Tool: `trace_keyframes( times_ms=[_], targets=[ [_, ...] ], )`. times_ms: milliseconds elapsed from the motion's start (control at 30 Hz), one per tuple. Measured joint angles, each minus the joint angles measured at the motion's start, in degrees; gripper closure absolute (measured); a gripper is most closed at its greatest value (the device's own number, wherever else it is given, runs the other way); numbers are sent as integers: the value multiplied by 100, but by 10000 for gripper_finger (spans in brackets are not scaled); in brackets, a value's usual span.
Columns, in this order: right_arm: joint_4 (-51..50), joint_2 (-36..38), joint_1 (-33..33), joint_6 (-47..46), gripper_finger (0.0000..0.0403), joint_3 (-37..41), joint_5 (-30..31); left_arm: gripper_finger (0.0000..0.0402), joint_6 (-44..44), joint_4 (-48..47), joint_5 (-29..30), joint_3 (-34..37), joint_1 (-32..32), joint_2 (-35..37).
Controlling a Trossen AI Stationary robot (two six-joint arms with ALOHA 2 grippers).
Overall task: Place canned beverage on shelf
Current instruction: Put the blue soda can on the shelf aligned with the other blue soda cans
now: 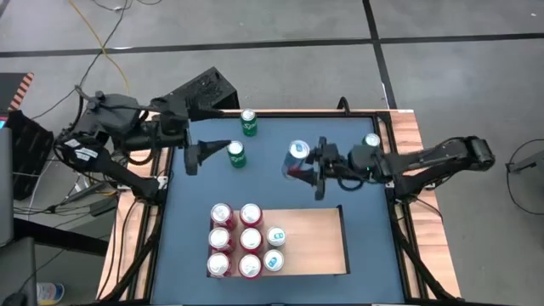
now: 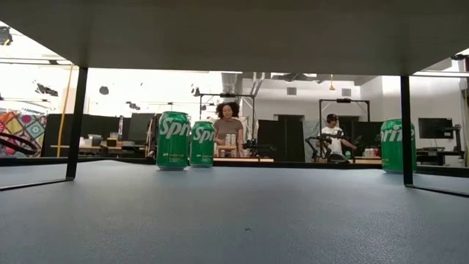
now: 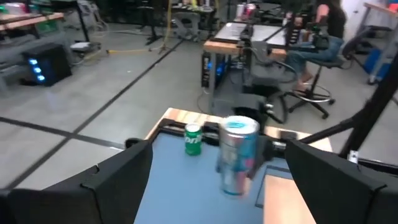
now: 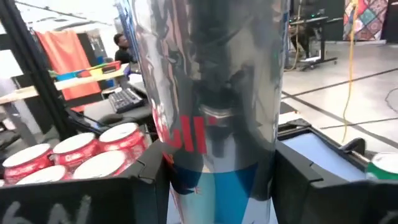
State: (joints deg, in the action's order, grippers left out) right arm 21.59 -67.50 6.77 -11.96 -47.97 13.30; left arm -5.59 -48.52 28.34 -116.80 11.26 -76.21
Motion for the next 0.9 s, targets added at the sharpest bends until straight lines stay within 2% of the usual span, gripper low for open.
trace_keyframes(
  times_ms=[167,300,433,767,900],
  targets=[
    [197,-331,557,-99,211,-37,169,50,25,-12,233,2,14,107],
    [113,-630,887,-361,207,-19,345,50,78,-12,253,0,14,143],
    [433,-926,1135,-598,208,-26,631,50,48,-63,251,0,16,143],
    [622,-1427,1460,-856,205,-26,880,50,-80,-281,245,3,16,143],
    [640,-1627,1461,-1053,202,-28,804,50,-87,-322,242,3,16,143]
  ],
)
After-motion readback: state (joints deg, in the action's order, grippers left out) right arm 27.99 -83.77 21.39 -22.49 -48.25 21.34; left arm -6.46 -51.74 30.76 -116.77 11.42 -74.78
